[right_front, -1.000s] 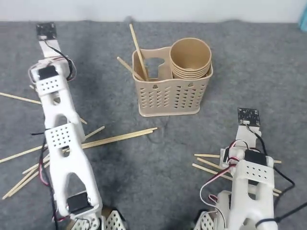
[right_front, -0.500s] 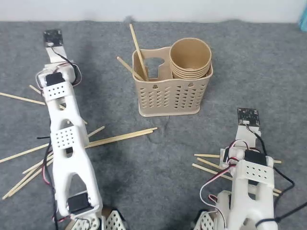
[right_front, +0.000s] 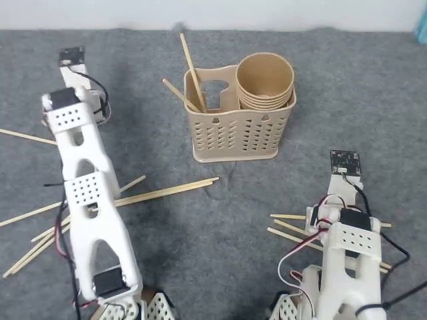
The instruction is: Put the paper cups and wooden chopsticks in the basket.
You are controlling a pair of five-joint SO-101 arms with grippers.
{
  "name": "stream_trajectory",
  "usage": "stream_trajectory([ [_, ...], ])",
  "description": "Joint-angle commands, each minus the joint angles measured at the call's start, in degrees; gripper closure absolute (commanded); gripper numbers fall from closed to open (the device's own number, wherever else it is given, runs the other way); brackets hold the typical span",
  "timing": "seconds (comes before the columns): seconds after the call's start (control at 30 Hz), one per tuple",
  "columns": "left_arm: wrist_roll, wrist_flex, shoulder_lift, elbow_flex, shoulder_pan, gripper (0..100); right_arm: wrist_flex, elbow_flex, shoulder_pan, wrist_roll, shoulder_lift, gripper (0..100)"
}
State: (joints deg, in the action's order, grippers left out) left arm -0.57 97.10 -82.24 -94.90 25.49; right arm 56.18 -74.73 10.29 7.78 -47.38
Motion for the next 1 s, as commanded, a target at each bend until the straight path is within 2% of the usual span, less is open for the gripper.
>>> stream_trajectory([
  [0.0, -4.48, 3.69, 9.05, 0.48, 0.35, 99, -0.84, 0.35, -0.48, 0.79, -1.19, 99.1],
  [0.23, -6.15, 3.78, 22.59, 8.22, 3.43, 99, -0.75, 0.35, -0.48, 0.79, -1.19, 99.1],
  [0.47, -5.89, 3.69, 43.87, 30.55, 3.52, 99, -0.75, 0.35, -0.48, 0.88, -1.19, 99.1],
  [0.77, -5.80, 3.60, 74.20, 58.42, -4.04, 99, -0.57, 0.35, -0.40, 0.88, -1.19, 99.1],
  [0.97, -5.71, 2.29, 90.81, 69.85, -10.29, 99, -0.48, 0.35, -0.31, 0.88, -1.19, 99.1],
])
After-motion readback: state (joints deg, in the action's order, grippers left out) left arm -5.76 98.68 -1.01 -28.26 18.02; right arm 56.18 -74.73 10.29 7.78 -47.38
